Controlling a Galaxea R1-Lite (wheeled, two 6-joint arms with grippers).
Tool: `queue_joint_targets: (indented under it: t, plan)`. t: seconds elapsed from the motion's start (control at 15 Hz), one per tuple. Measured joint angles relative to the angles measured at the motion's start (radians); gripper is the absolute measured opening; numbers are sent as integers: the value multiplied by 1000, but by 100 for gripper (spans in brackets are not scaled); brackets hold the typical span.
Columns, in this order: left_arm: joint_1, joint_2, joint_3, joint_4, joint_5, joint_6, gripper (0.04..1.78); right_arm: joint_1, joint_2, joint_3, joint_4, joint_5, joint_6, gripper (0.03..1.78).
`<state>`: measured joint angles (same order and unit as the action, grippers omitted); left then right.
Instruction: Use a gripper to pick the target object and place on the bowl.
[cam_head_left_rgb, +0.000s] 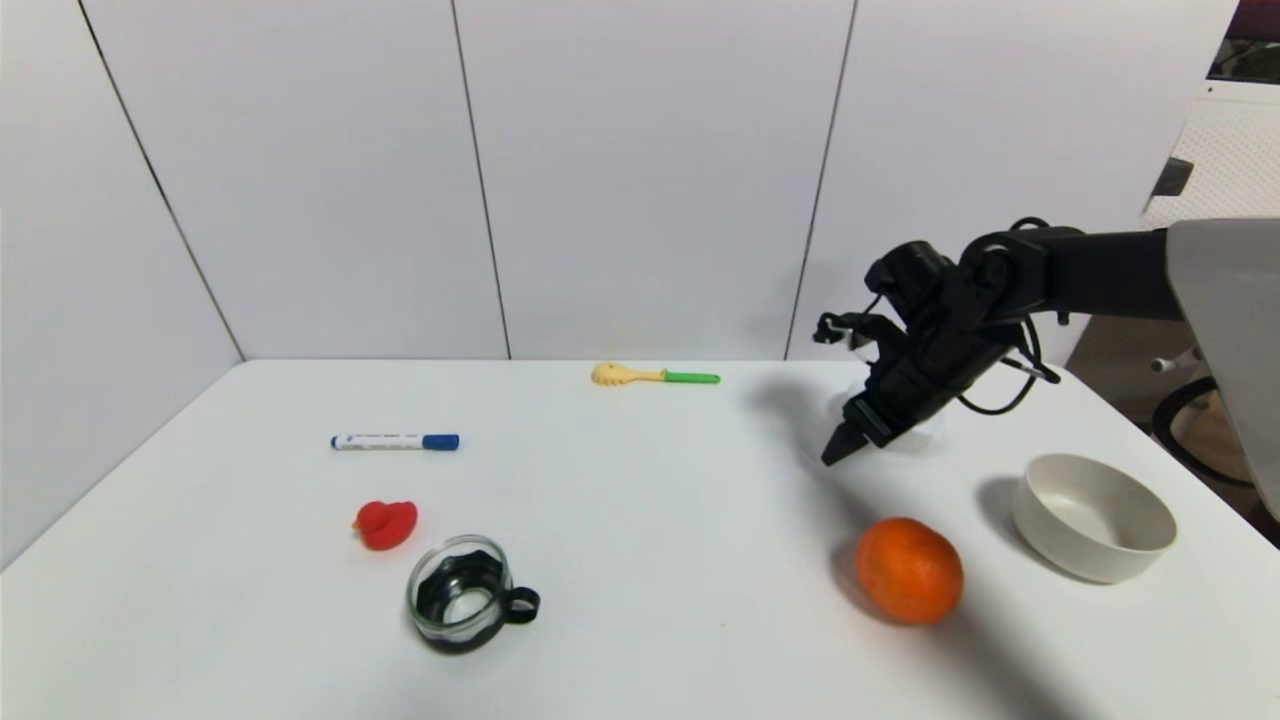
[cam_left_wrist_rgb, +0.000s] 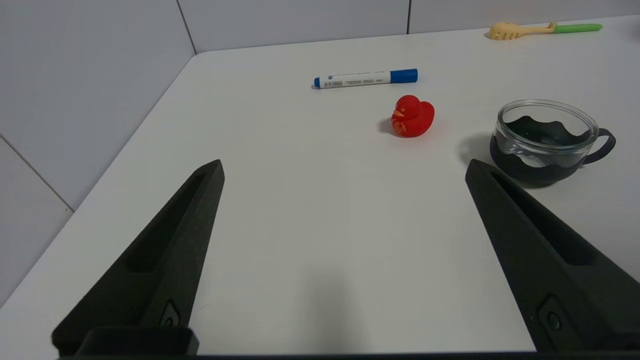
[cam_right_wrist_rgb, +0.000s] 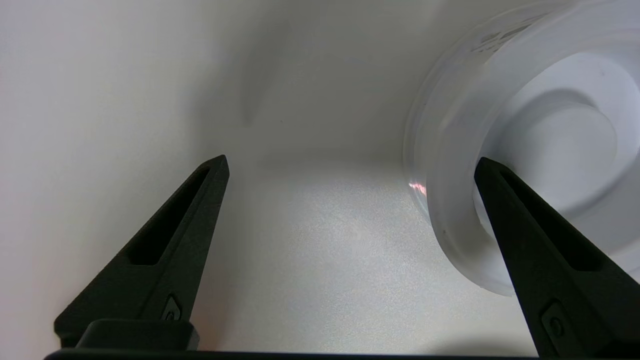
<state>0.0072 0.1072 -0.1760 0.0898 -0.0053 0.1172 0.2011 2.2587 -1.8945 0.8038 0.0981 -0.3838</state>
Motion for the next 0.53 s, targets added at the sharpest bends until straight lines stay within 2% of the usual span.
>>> queue_joint_targets:
  t: [0.2, 0.27, 0.53]
  plan:
    - [0, 0, 0, 0, 0, 0, 171, 0, 3, 0, 0, -1, -1, 170]
    - [0, 0, 0, 0, 0, 0, 171, 0, 4, 0, 0, -1, -3, 163]
    - [0, 0, 0, 0, 0, 0, 171, 1, 6, 0, -2, -9, -4, 102]
